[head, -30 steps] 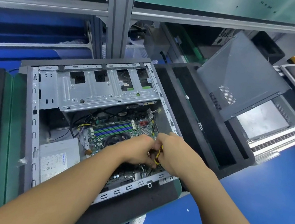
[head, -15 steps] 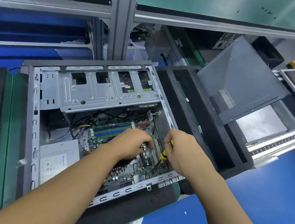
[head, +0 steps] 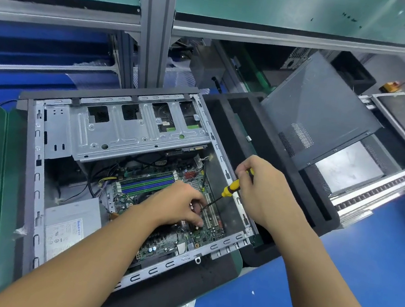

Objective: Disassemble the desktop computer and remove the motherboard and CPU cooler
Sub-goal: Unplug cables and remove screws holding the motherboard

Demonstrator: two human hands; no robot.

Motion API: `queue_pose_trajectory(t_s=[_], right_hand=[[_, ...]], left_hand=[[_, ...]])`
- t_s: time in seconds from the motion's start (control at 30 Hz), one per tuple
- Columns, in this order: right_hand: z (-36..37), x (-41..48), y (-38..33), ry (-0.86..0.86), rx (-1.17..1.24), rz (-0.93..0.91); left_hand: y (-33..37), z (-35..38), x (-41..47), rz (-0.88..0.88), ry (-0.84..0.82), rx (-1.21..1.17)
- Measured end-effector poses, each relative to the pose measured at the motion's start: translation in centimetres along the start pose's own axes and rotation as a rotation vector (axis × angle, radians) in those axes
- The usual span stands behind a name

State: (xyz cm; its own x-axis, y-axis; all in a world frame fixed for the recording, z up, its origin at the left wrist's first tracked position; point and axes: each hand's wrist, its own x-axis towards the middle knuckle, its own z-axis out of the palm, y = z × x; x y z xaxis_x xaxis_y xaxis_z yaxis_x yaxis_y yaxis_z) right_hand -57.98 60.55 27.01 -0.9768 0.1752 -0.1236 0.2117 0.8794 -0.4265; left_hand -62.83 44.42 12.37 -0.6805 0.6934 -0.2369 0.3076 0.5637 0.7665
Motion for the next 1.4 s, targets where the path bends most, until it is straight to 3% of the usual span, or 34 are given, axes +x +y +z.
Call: queue_pose_trajectory(t_s=[0.3, 0.4, 0.6, 0.7, 0.87, 0.97, 1.07, 1.2, 1.4], right_hand=[[0.0, -0.1, 0.3, 0.008, 0.045, 0.028], [-0.2, -0.2, 0.7, 0.084, 0.061, 0.026], [-2.0, 0.4, 1.8, 0.335, 0.269, 0.031], [-3.2, 0.8, 2.8, 0.411, 0.393, 0.057], [-5.3, 0.8, 6.2, 0.45, 0.478, 0.114], [-6.2, 0.6, 9.1, 0.441, 0.427, 0.16], [-6.8, 0.6, 12.1, 0.41, 0.346, 0.194], [-7.2, 0.3, 15.7, 0.377, 0.308, 0.222], [-7.5, 0.4, 19.2, 0.333, 0.334, 0.204]], left_hand=[[0.5, -0.1, -0.1, -0.054, 0.004, -0.137], [0.6, -0.2, -0.2, -0.097, 0.024, -0.127], [3.4, -2.0, -1.1, -0.095, 0.427, -0.468], [6.4, -3.2, -0.1, -0.059, 0.488, -0.566], [10.6, -3.9, 4.7, -0.054, 0.577, -0.202], [12.5, -2.9, 8.3, -0.08, 0.486, -0.248], [13.6, -0.4, 12.3, -0.25, 0.304, -0.362], [13.8, 3.6, 16.8, -0.44, 0.055, -0.345], [13.1, 8.2, 19.3, -0.706, -0.108, -0.307]])
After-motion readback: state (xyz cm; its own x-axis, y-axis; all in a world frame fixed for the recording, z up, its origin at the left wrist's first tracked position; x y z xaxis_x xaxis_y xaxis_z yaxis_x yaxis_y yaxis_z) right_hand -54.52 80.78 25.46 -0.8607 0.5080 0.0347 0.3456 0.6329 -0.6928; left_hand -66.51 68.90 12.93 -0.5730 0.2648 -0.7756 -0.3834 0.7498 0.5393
